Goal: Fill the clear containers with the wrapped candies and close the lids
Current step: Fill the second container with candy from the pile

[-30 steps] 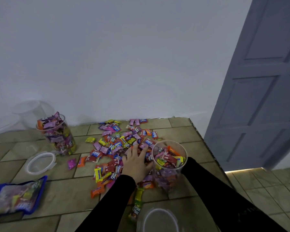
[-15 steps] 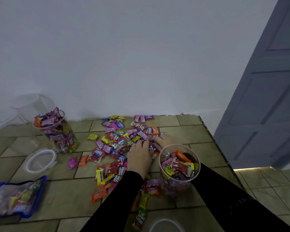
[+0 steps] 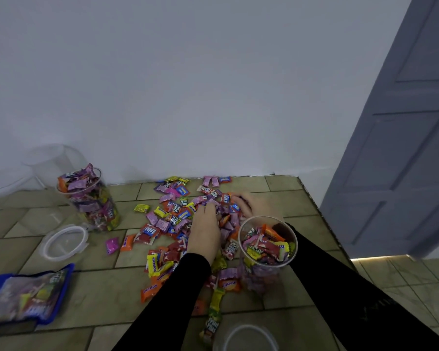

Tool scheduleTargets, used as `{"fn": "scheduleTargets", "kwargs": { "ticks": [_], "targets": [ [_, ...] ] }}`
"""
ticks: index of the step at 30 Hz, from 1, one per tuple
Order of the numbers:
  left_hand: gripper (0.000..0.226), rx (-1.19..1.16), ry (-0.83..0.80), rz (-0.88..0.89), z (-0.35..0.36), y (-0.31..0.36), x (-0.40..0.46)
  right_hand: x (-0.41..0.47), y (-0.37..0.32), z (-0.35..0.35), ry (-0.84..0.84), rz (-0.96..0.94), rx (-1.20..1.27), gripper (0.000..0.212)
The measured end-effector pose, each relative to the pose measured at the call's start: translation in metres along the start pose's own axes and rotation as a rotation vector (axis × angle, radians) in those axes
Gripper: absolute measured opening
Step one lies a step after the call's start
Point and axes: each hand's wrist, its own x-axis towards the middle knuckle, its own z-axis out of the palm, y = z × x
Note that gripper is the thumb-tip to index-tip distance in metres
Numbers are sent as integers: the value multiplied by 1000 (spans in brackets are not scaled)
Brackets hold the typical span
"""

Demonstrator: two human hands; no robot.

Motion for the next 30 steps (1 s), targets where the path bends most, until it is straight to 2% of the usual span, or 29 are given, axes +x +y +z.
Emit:
{"fn": "scheduleTargets", "kwargs": {
  "ticks": [4, 8, 18, 25, 30],
  "targets": [
    [26, -98, 49, 8, -11, 9, 0, 1, -12, -22, 116, -63, 96, 25],
    [7, -336, 126, -13, -32, 30, -9, -1, -26, -45, 229, -49, 234, 24],
    [21, -635, 293, 113, -70, 68, -18, -19, -82, -94, 507, -12, 647, 24],
    [29, -800, 259, 183, -77, 85, -39, -48, -111, -99, 556, -32, 848, 25],
    [18, -967, 193, 212, -68, 88, -58, -69, -111, -87, 579, 37, 781, 24]
  ]
}}
